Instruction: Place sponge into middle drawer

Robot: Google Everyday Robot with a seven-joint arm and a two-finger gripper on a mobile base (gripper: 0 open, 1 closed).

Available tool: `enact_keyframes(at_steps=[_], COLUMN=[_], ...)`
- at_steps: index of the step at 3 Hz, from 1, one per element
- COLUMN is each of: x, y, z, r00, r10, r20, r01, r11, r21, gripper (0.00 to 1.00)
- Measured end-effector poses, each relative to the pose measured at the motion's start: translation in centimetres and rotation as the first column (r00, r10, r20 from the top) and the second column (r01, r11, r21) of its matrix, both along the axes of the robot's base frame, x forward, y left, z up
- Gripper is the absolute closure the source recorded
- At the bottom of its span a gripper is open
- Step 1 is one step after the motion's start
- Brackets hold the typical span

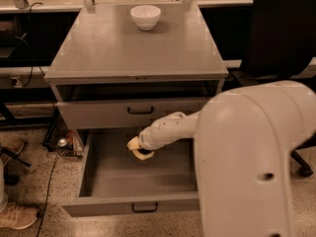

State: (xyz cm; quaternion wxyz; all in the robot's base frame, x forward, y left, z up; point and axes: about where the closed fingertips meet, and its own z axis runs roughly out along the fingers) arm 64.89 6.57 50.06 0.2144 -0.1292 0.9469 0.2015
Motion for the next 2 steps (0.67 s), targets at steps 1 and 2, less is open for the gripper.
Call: enact_keyframes(at_steps=[1, 2], x=[1.0, 0.9], y=[2.0, 3.2], z=[-3.4, -5.7], r00=[0.9993, 0.9975], r10=[-0.037, -0.067], r20=[-0.009, -0.021], r01=[0.037, 0.069], r11=[0.998, 0.993], r21=[0.044, 0.098], gripper=[1.00, 1.00])
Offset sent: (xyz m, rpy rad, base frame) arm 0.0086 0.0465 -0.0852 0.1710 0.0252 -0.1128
